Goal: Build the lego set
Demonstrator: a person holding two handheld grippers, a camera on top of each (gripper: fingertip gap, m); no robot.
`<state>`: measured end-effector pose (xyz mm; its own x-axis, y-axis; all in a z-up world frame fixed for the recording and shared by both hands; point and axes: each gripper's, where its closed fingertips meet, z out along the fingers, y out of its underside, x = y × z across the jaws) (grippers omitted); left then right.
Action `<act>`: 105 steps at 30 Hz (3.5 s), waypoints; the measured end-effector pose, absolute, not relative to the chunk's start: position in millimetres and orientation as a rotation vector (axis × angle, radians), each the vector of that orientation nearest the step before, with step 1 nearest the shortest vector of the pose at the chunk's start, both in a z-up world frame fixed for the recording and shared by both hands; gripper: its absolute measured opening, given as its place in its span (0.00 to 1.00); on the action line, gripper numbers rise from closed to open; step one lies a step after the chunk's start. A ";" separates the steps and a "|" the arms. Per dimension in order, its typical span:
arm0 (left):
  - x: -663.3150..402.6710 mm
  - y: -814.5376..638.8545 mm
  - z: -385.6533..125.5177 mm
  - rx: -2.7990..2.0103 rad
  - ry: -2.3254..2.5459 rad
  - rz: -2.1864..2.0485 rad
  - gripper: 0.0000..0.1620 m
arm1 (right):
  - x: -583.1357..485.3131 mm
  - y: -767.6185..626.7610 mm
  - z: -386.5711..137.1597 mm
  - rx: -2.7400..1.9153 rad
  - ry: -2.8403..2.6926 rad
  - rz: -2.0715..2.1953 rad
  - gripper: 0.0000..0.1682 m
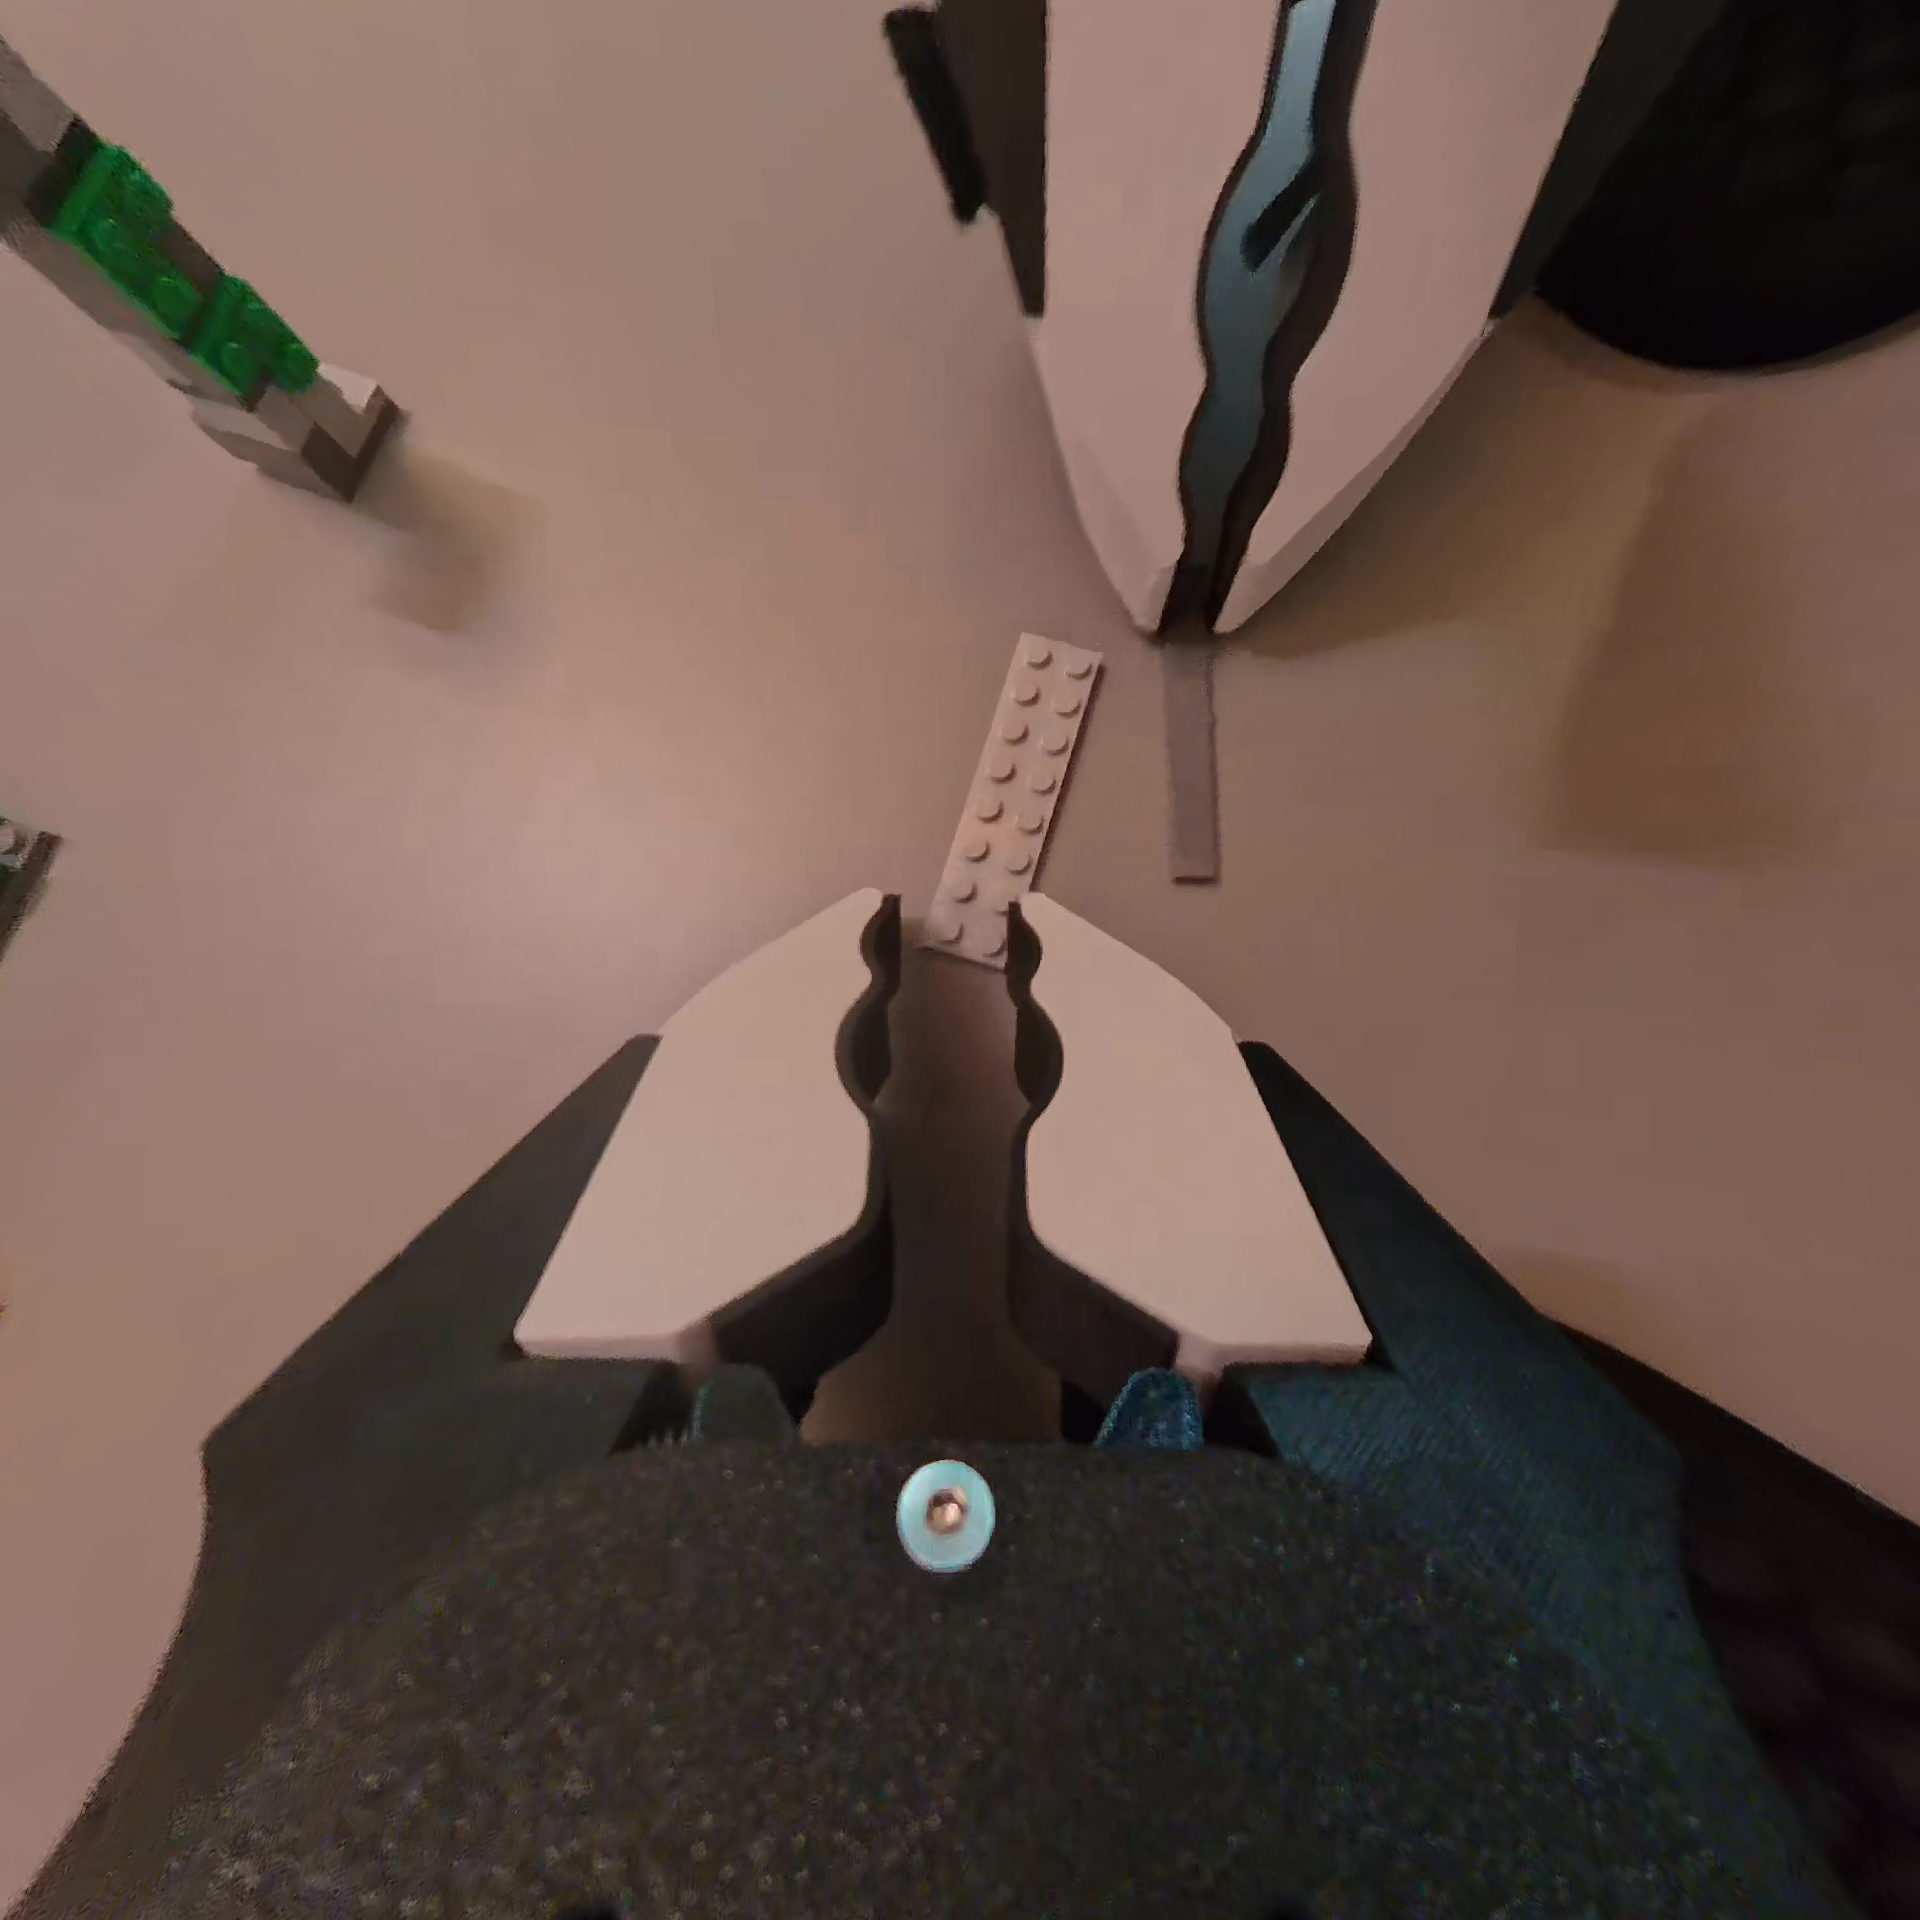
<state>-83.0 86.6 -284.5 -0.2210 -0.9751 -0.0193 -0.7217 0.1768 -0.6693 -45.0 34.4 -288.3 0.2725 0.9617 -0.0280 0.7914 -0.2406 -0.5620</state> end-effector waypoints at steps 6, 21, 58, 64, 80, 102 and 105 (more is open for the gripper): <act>-82.4 80.2 -285.1 -1.600 2.034 -0.772 0.07 | -40.0 28.1 -278.5 -2.095 -1.505 0.529 0.04; -81.5 75.0 -268.0 -1.564 1.992 -0.888 0.10 | -21.2 47.5 -253.7 -2.170 -1.177 0.480 0.04; -85.1 82.7 -281.1 -1.559 2.026 -0.821 0.12 | -50.0 53.2 -282.6 -2.281 -1.137 0.541 0.04; -84.9 79.8 -282.4 -1.552 2.041 -0.823 0.12 | -48.0 54.0 -280.7 -2.262 -1.154 0.549 0.05; -82.3 75.6 -282.8 -1.556 2.038 -0.875 0.12 | -43.1 59.7 -263.5 -2.206 -1.063 0.719 0.05; -81.3 71.1 -283.2 -1.549 2.047 -0.915 0.11 | -57.1 59.6 -282.2 -2.242 -1.326 0.508 0.00; -81.1 70.2 -282.4 -1.541 2.048 -0.917 0.11 | -58.1 57.9 -281.9 -2.236 -1.348 0.495 0.00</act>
